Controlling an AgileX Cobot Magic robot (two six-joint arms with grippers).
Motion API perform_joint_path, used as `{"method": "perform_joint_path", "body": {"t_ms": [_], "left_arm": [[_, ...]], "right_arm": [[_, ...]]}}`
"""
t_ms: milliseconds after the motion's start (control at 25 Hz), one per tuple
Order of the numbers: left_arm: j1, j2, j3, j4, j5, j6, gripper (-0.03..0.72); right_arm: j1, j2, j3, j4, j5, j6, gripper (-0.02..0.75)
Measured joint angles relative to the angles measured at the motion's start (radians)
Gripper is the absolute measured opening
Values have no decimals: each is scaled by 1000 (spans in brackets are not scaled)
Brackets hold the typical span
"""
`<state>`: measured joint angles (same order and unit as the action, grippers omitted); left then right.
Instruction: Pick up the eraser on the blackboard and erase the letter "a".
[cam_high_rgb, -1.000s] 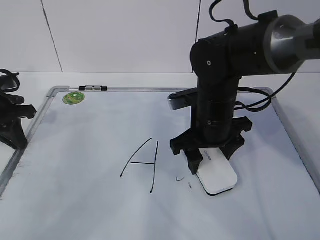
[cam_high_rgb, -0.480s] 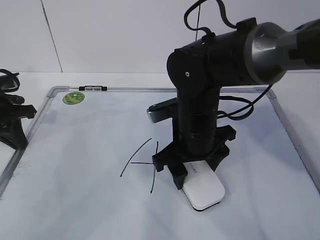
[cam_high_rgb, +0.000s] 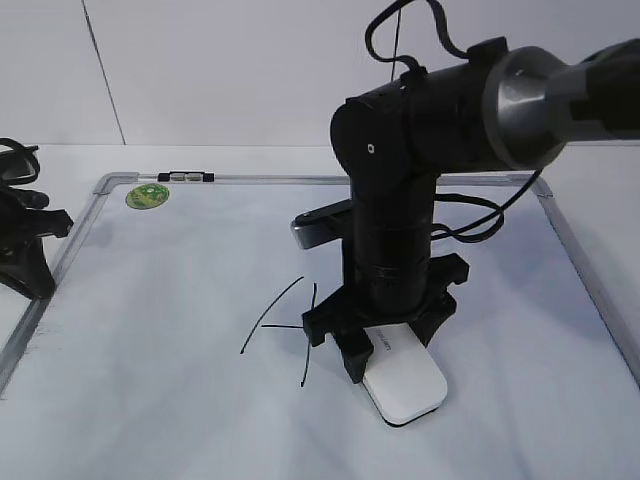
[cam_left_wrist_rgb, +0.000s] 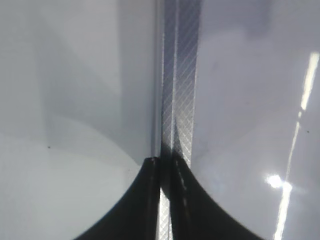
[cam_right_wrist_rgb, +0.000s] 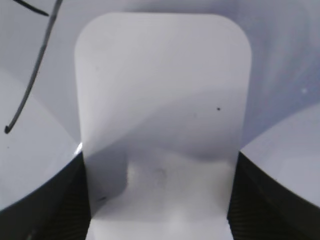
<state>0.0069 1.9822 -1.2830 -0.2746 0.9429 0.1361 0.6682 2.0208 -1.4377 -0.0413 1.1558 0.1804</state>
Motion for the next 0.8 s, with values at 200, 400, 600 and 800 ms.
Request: {"method": "perform_joint_path", "body": {"t_ms": [200,400,600,800], "left_arm": [[0,0,0,0,0,0,15],[0,0,0,0,0,0,15],[0,0,0,-2,0,0,15],[0,0,0,-5,0,0,15]], "right_arm": [[0,28,-39,-2,37,0,529],[0,57,-101,-6,68,0,529],[0,81,-147,-24,71,0,529],[-26,92,-162,-20,80,4,529]]}}
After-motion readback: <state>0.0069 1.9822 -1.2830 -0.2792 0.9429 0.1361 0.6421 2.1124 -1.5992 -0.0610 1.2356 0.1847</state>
